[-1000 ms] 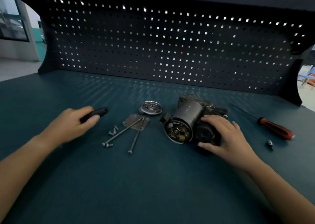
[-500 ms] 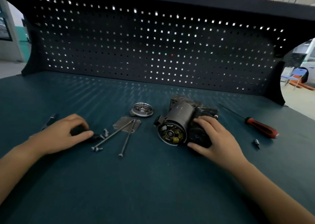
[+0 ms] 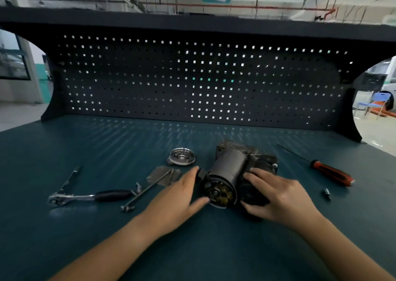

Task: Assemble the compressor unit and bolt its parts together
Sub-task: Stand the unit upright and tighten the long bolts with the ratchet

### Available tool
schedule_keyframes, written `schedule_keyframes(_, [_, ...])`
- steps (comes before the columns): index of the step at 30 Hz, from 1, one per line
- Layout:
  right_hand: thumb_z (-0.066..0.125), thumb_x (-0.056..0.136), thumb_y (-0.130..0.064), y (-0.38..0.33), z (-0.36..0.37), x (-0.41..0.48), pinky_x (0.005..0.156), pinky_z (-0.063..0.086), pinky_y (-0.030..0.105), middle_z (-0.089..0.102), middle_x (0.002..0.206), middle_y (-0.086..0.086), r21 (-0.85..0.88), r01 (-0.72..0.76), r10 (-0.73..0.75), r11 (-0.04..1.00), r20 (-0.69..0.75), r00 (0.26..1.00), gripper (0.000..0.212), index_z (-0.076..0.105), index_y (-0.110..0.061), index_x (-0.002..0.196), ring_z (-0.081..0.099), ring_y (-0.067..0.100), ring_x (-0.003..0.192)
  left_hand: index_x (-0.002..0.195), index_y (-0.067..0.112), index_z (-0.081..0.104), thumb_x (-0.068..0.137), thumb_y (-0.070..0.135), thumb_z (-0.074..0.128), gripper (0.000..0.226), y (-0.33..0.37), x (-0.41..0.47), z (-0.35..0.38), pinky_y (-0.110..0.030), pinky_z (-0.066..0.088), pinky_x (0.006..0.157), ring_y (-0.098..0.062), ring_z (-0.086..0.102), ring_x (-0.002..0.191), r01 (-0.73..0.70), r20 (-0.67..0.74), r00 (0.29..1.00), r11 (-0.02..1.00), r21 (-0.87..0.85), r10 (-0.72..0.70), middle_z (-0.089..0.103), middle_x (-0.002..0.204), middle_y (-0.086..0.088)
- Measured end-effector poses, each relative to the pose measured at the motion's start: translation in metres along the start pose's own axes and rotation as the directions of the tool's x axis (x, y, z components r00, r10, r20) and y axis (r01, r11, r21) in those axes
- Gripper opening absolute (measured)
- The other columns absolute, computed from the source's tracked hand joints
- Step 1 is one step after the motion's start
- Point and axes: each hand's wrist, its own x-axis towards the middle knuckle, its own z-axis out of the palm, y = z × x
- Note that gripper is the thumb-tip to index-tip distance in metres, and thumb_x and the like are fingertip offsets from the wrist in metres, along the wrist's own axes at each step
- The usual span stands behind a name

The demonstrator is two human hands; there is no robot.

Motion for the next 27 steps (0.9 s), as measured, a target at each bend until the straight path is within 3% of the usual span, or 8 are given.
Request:
schedule_keyframes(4, [0.087, 0.048, -0.034, -0.012, -0.021, 0.000, 0.045, 0.052, 0.021, 0.072, 0.089, 0.011, 0.044, 0.039, -0.040, 0.998, 0.019, 0.999, 0.048, 0.075, -0.008, 0.086, 0.070, 0.018, 0.065, 0.142, 0.023, 0.029, 0.094, 0.047, 0.038, 0.054, -0.005, -0.005, -0.005, -0.021, 0.038, 0.092, -0.010, 0.050, 0.119, -0.079, -0.115, 0.990, 0.995, 0.057, 0.085, 0.050, 0.136, 0.005])
schedule_keyframes(8, [0.086, 0.051, -0.032, -0.024, -0.040, 0.010, 0.048, 0.055, 0.023, 0.072, 0.092, 0.008, 0.086, 0.053, -0.052, 0.995, -0.013, 0.999, 0.045, 0.075, -0.007, 0.087, 0.071, 0.017, 0.069, 0.116, 0.012, 0.059, 0.091, 0.044, 0.046, 0.043, -0.004, -0.014, -0.022, -0.021, 0.046, 0.074, -0.013, 0.066, 0.092, -0.178, -0.221, 0.951, 0.967, 0.181, 0.217, 0.069, 0.101, 0.002])
schedule_keyframes(12, [0.071, 0.068, -0.037, -0.030, -0.058, 0.018, 0.061, 0.057, 0.024, 0.072, 0.095, 0.003, 0.181, 0.006, 0.014, 0.984, -0.110, 0.994, 0.039, 0.073, -0.006, 0.091, 0.071, 0.011, 0.076, 0.106, 0.014, 0.062, 0.082, 0.057, 0.027, 0.061, 0.004, -0.020, -0.044, -0.018, 0.040, 0.064, -0.010, 0.062, 0.079, -0.195, -0.266, 0.944, 0.980, 0.033, 0.196, 0.067, 0.087, 0.006])
schedule_keyframes(16, [0.068, 0.067, -0.048, -0.027, -0.085, 0.027, 0.078, 0.044, 0.002, 0.062, 0.096, -0.018, 0.372, -0.105, 0.181, 0.922, -0.176, 0.968, 0.045, 0.065, -0.018, 0.101, 0.058, -0.017, 0.090, 0.083, 0.025, 0.060, 0.078, 0.060, 0.029, 0.047, 0.028, -0.007, -0.080, -0.018, 0.038, 0.052, -0.007, 0.054, 0.067, -0.245, -0.336, 0.919, 0.966, -0.083, 0.205, 0.059, 0.065, 0.011])
schedule_keyframes(18, [0.071, 0.060, -0.050, -0.023, -0.099, 0.032, 0.075, 0.041, -0.001, 0.063, 0.091, -0.026, 0.474, -0.216, 0.320, 0.854, -0.151, 0.935, 0.044, 0.062, -0.029, 0.097, 0.056, -0.023, 0.084, 0.068, 0.032, 0.048, 0.077, 0.063, 0.034, 0.035, 0.045, 0.011, -0.100, -0.020, 0.035, 0.050, -0.007, 0.052, 0.062, -0.278, -0.309, 0.926, 0.945, -0.172, 0.216, 0.053, 0.057, 0.009])
schedule_keyframes(21, [0.083, 0.047, -0.051, -0.015, -0.110, 0.032, 0.070, 0.043, 0.001, 0.067, 0.079, -0.032, 0.631, -0.365, 0.518, 0.685, -0.069, 0.853, 0.045, 0.065, -0.039, 0.087, 0.060, -0.017, 0.073, 0.058, 0.022, 0.046, 0.082, 0.067, 0.041, 0.051, 0.065, 0.044, -0.125, -0.020, 0.032, 0.048, -0.005, 0.044, 0.049, -0.306, -0.217, 0.941, 0.928, -0.215, 0.260, 0.045, 0.051, 0.008])
schedule_keyframes(23, [0.083, 0.037, -0.054, -0.010, -0.109, 0.030, 0.069, 0.046, 0.006, 0.068, 0.079, -0.029, 0.649, -0.443, 0.602, 0.619, -0.031, 0.798, 0.047, 0.066, -0.044, 0.080, 0.062, -0.012, 0.073, 0.056, 0.016, 0.044, 0.083, 0.058, 0.040, 0.051, 0.073, 0.067, -0.128, -0.019, 0.030, 0.045, -0.005, 0.039, 0.044, -0.291, -0.152, 0.952, 0.938, -0.189, 0.265, 0.041, 0.050, 0.006])
schedule_keyframes(27, [0.075, 0.039, -0.055, 0.006, -0.104, 0.020, 0.068, 0.051, 0.010, 0.070, 0.077, -0.023, 0.756, -0.529, 0.770, 0.387, 0.051, 0.636, 0.042, 0.068, -0.041, 0.078, 0.066, -0.004, 0.075, 0.052, 0.016, 0.030, 0.094, 0.043, 0.043, 0.052, 0.097, 0.114, -0.114, -0.018, 0.026, 0.045, -0.005, 0.032, 0.037, -0.258, -0.044, 0.966, 0.948, -0.189, 0.254, 0.029, 0.048, 0.004])
